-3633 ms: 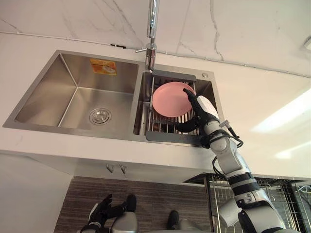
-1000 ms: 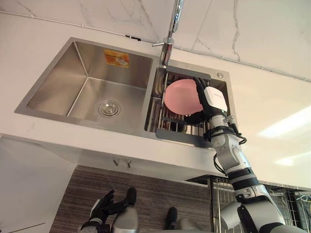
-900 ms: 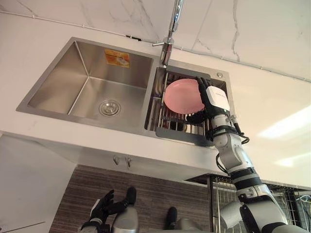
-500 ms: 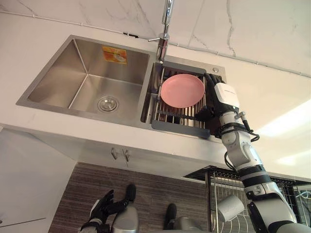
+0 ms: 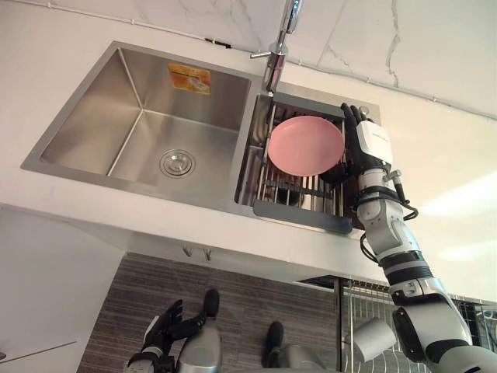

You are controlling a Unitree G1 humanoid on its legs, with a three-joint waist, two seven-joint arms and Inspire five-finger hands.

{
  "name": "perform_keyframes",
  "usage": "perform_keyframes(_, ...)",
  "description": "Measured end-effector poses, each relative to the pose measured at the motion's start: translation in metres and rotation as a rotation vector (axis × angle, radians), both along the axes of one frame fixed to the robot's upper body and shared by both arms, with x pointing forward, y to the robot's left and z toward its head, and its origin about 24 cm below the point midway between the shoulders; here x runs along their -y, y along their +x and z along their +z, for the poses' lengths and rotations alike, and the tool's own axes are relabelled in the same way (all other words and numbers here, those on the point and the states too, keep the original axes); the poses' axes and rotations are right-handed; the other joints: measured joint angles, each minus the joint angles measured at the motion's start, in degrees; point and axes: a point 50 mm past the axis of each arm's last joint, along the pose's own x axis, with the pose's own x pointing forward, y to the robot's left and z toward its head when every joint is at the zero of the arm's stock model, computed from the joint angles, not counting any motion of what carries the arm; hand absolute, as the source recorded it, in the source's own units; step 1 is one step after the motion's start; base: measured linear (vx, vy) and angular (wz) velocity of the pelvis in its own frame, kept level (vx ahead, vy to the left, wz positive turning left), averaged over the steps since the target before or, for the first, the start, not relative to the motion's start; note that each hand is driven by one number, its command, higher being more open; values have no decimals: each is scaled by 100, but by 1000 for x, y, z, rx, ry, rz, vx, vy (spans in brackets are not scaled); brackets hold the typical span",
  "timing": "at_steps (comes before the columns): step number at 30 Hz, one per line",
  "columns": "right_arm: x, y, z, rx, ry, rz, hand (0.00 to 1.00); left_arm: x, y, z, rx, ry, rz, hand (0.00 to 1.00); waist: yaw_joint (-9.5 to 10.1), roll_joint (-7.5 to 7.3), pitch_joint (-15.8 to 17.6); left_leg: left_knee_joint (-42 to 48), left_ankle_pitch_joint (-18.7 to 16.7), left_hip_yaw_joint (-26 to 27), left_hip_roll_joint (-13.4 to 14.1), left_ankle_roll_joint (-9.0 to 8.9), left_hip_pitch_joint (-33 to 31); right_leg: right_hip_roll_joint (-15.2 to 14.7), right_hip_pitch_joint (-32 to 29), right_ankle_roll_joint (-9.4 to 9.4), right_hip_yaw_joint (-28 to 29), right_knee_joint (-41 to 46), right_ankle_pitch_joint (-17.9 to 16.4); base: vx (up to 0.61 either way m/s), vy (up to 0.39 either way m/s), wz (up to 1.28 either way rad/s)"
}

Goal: Walk over to the sink, pick up the cup, carry it to the dishwasher, place the cup inside the dishwasher, then close the dishwasher door

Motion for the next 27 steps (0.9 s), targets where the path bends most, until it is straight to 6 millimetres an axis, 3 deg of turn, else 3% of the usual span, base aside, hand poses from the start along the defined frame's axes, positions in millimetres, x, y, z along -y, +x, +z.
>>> perform_keyframes(2,2,3,6,5,-16,-6,100,1,2,1,8,-8,3,100,7,22,23,1,-2,-34,34,-7,-86,33,-72,-10,-32,3,-6,-70,-52,7)
perform_keyframes(5,5,15,34,56,-33,-19,100,1,16,6,59,-17,4,100,63,58,288,7,54,-29,70,-88,-267,50,-232,-234,-130,-17,-225,-92,-78,4)
perform_keyframes(6,6,18,44,72,-31,-21,0,2,22,7,73,-19,-2,100,84,121,359,3,96,-40,128,-123,-362,112,-327,-225,-173,2,-249,-135,-105,3)
perform_keyframes(14,3,20,62,160,0,5,0,4,33,11,113,-35,-2,100,145,140,480,9,346,-102,394,-256,-677,336,-603,-347,-330,-26,-162,-24,-79,-1)
perform_keyframes(20,4,22,88,261,45,2,0,5,43,15,146,-46,2,100,145,174,697,24,350,-95,451,-264,-797,396,-719,-412,-321,-106,-89,-1,-35,-4)
perform_keyframes(27,-5,19,103,328,44,44,0,6,45,15,153,-50,2,100,151,184,703,29,458,-56,482,-334,-838,418,-777,-462,-304,-119,-46,72,-36,-3)
